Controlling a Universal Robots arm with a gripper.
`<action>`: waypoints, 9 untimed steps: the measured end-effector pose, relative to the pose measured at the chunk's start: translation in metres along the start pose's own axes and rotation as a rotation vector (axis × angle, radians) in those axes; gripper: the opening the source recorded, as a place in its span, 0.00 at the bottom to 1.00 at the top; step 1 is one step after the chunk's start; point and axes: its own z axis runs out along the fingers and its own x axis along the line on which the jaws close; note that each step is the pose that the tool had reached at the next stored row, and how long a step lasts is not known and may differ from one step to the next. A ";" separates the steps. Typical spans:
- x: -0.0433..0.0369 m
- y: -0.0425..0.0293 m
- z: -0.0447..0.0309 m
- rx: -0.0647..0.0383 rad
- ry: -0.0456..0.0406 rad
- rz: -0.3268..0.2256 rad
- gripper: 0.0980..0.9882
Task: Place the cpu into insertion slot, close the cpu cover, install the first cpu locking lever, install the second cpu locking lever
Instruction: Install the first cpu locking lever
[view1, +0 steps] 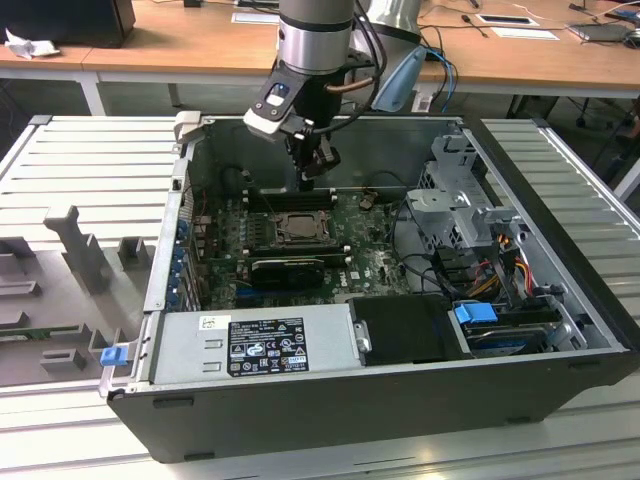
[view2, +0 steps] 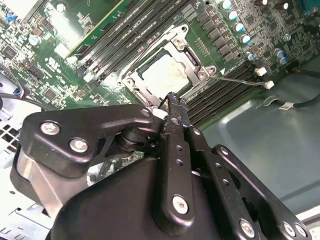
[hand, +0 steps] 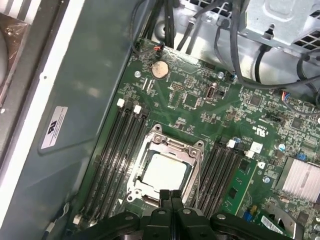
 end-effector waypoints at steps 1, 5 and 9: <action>0.0000 0.0000 0.0000 0.000 0.0000 -0.012 0.01; 0.0000 0.0000 0.0001 0.000 -0.0003 -0.062 0.01; 0.0000 0.0000 0.0001 0.001 -0.0007 -0.113 0.01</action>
